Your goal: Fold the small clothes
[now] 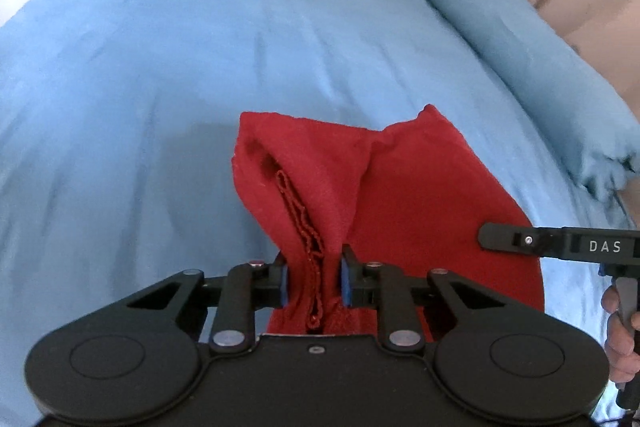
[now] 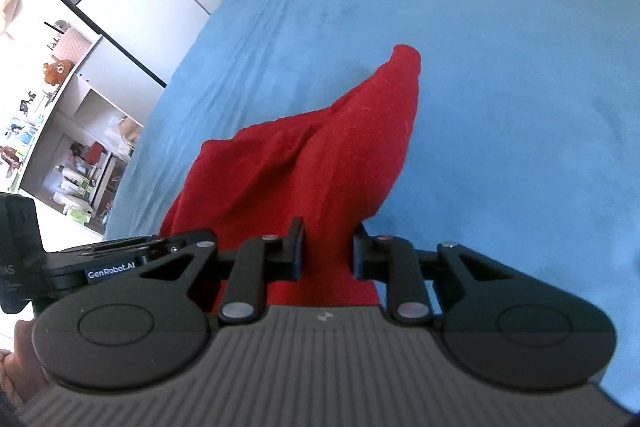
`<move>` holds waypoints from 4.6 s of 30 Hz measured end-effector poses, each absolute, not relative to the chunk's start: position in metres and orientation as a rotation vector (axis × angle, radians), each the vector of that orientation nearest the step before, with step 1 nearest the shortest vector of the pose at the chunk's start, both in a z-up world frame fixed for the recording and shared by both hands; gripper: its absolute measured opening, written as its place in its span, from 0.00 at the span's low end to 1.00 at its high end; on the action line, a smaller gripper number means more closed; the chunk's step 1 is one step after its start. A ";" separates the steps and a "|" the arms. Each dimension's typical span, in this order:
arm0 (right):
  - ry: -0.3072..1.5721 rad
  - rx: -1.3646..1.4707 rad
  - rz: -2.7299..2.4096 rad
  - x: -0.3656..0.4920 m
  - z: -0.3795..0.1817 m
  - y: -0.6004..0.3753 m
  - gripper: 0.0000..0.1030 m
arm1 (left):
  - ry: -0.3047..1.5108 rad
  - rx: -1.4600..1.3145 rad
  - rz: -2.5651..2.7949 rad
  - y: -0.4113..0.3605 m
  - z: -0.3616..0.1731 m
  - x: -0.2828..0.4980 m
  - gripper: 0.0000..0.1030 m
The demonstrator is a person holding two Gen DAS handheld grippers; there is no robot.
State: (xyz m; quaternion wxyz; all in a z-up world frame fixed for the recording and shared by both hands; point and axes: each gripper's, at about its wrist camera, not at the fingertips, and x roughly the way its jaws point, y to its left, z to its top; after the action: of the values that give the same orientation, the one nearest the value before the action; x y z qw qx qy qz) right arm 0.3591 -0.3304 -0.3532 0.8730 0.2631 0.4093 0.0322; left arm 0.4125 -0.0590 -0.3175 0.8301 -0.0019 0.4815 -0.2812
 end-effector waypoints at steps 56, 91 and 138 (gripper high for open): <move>0.885 0.107 -0.328 -0.031 -0.029 -0.225 1.00 | 0.863 0.184 -0.201 -0.005 -0.011 0.051 1.00; 0.931 0.136 -0.354 -0.057 -0.034 -0.203 1.00 | 0.839 0.203 -0.203 -0.004 -0.010 0.014 1.00; 0.940 0.155 -0.373 -0.054 -0.033 -0.199 1.00 | 0.808 0.217 -0.198 -0.003 -0.005 0.011 1.00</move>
State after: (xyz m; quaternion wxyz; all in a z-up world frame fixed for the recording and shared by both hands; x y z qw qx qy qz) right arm -0.0543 -0.1987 -0.0335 0.8719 0.0744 0.4499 -0.1783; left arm 0.0110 -0.0032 -0.0045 0.9091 0.1053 0.3915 -0.0960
